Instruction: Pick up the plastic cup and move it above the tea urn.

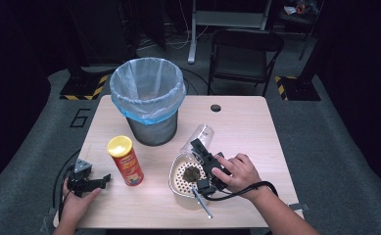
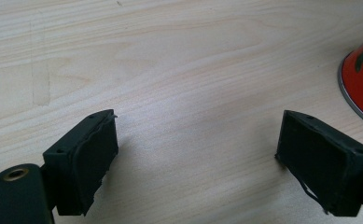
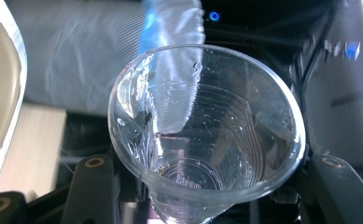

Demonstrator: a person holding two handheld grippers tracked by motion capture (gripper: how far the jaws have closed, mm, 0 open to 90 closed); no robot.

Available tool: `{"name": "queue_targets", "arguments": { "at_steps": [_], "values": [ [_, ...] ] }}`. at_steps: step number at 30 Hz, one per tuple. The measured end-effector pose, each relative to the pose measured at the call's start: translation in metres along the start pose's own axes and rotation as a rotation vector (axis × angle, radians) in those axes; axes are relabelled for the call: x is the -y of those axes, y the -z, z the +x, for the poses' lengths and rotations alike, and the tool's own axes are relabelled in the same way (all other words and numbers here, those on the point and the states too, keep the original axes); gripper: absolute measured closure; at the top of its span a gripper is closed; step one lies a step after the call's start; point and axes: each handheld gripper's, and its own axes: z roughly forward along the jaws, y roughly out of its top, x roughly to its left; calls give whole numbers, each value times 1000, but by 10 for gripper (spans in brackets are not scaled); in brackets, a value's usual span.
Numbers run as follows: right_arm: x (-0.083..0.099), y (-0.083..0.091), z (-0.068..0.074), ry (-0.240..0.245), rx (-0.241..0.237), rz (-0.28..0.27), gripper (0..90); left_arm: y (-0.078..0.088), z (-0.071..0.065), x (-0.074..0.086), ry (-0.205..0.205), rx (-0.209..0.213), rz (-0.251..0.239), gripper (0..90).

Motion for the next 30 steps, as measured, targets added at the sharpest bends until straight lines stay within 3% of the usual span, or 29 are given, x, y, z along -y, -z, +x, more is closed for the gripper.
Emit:
{"name": "queue_targets", "arguments": {
  "at_steps": [1,2,3,4,5,6,7,8,9,10,11,12,13,17,19,20,23,30],
  "values": [
    [-1,-1,-6,-134,-2,-1,420,0,-1,0,7,0,-6,120],
    [-1,-1,-6,-134,-2,-1,420,0,-1,0,7,0,-6,120],
    [-1,-1,-11,-284,-11,10,419,0,0,0,-2,0,0,120],
    [0,-1,-14,-356,-13,19,418,0,0,0,2,1,0,120],
    [0,-1,-14,-356,-13,19,418,0,0,0,2,1,0,120],
    [1,-1,-16,-436,-18,24,418,0,0,0,5,3,0,120],
    [4,0,-22,-652,-52,26,416,0,0,0,0,0,0,120],
    [4,0,-22,-652,-52,26,416,0,0,0,0,0,0,121],
    [10,2,-26,-855,-81,27,416,0,0,0,1,1,0,121],
    [13,3,-27,-958,-106,27,417,0,0,0,8,4,-1,121],
    [16,3,-28,-1051,-145,28,416,0,0,0,5,2,0,121],
    [16,3,-28,-1051,-145,28,416,0,0,0,5,2,0,121],
    [24,1,-30,-1214,-207,15,416,0,0,0,8,2,-1,121],
    [46,-7,-33,-1543,-399,-14,415,0,0,0,7,1,0,121],
    [56,-11,-33,-1681,-478,-28,415,0,0,0,6,-1,0,120],
    [60,-12,-34,-1730,-502,-29,416,0,0,0,1,-2,0,120],
    [66,-14,-36,-1773,-522,-21,416,0,0,0,2,-2,0,120],
    [67,-23,-60,-1709,-535,-30,417,0,-1,0,9,1,-1,120]
  ]
}}
